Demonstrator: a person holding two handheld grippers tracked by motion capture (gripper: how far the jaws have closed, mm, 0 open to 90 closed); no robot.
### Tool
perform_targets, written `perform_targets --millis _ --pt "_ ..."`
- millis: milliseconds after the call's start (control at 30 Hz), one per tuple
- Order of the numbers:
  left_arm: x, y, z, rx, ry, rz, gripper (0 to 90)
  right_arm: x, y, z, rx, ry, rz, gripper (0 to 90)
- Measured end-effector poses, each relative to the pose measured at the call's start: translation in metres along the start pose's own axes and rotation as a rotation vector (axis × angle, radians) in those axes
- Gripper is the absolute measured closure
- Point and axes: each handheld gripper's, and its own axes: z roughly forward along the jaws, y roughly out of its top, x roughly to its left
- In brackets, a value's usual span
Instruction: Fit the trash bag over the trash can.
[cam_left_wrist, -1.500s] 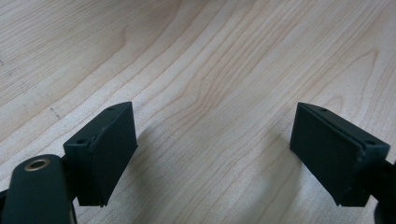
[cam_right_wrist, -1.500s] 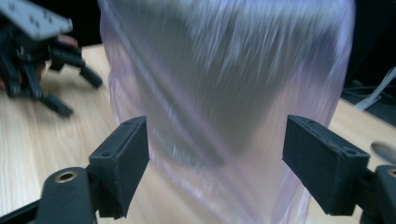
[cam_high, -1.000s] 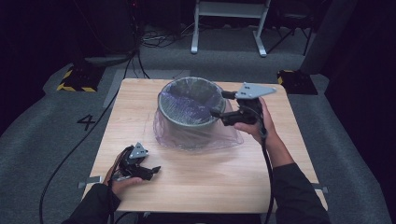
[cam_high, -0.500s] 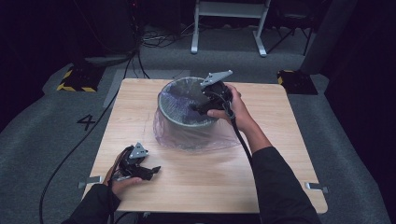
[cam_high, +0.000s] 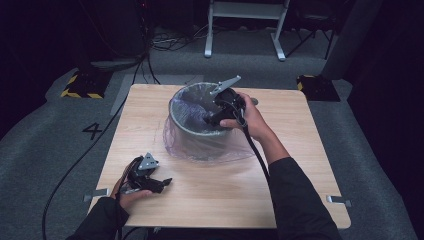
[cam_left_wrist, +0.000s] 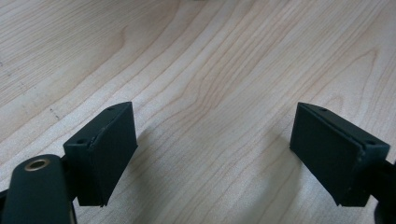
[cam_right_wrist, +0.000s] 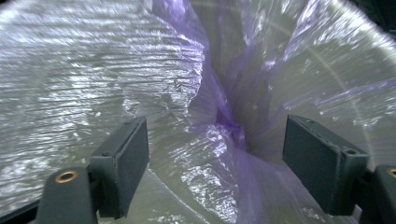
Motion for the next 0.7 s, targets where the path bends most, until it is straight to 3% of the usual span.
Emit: perform_targets --millis 200,367,400,500,700 --pt "0.0 0.0 0.0 0.001 0.0 0.0 14.2 0.002 -0.004 -0.026 -0.142 -0.016 0.012 22.0" --pt "0.0 0.0 0.0 0.0 0.0 0.0 14.2 0.009 -0.013 -0.056 -0.232 -0.015 -0.018 21.1" --pt "0.0 0.0 0.0 0.0 -0.001 0.0 14.2 0.012 -0.017 -0.063 -0.241 -0.011 -0.022 21.1" --pt "0.0 0.0 0.0 0.0 -0.002 0.002 14.2 0.022 -0.029 -0.081 -0.26 -0.088 -0.072 21.9" --pt "0.0 0.0 0.0 0.0 -0.002 0.003 14.2 0.037 -0.063 -0.109 -0.269 -0.13 -0.087 22.1"
